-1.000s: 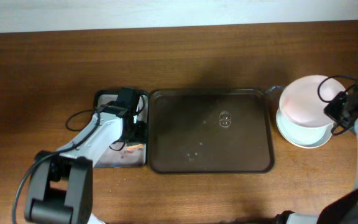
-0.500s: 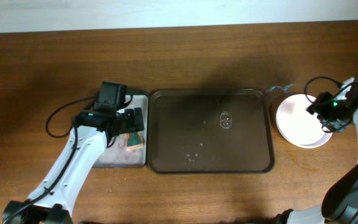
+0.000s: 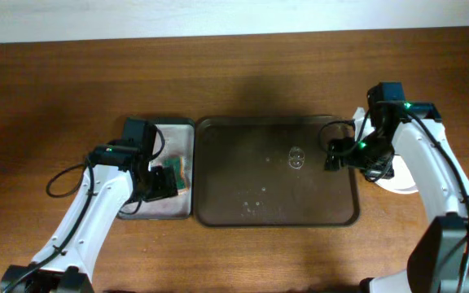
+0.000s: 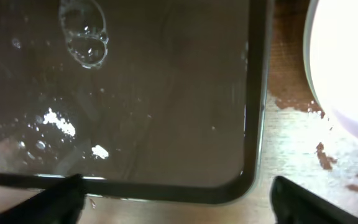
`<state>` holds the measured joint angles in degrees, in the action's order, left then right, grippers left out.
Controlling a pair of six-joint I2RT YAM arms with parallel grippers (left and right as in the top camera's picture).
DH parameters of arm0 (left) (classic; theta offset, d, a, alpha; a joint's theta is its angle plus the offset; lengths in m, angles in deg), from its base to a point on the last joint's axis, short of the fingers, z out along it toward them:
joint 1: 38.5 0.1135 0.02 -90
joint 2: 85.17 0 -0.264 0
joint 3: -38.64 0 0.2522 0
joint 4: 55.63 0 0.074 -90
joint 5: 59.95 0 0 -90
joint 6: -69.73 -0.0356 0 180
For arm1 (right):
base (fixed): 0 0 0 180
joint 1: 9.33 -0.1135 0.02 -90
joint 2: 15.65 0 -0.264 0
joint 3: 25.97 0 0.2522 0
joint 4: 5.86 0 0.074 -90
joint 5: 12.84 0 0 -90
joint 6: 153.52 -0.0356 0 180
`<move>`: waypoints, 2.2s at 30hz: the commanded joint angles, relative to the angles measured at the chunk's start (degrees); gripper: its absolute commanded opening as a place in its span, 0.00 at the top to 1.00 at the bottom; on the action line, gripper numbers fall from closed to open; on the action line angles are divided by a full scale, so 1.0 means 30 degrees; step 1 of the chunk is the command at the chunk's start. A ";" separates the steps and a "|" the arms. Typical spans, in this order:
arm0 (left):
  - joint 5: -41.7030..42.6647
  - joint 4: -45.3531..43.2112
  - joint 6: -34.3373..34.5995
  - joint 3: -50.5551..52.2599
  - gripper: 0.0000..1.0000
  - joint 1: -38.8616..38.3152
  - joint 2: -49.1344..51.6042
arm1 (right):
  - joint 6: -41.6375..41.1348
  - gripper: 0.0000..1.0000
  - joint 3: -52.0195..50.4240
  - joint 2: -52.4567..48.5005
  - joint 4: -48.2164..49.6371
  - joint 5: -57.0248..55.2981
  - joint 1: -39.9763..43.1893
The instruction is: Clean dirty plates on tray and stack at the side
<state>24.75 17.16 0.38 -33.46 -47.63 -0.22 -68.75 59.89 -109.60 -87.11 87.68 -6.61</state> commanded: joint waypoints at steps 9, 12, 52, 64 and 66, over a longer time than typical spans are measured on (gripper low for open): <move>0.0474 -0.2018 0.0189 0.3854 0.00 -0.1355 -1.0338 | -0.0029 0.01 -0.5428 1.3041 0.2951 -0.1763 -0.0313; 0.0452 -0.2980 0.0189 0.5049 0.01 -0.1494 -1.3901 | -0.0029 0.01 -0.5661 1.6466 0.3155 -0.1741 -0.0313; 0.0401 -0.2958 0.0189 0.5187 0.01 -0.1501 -1.7056 | 0.0619 0.01 -2.2870 3.1255 2.3620 -0.1880 -0.1392; 0.0401 -0.2958 0.0189 0.5187 0.01 -0.1494 -1.7056 | 0.0612 0.02 -2.3926 3.1248 2.1136 -0.1661 -0.1406; 0.0401 -0.2951 0.0189 0.5187 0.01 -0.1494 -1.7056 | 0.0612 0.01 -2.3926 3.1248 2.1136 -0.1661 -0.1406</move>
<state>25.76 8.39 0.40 -18.27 -51.95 -51.15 -67.33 -11.63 -16.45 -23.46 81.95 -10.28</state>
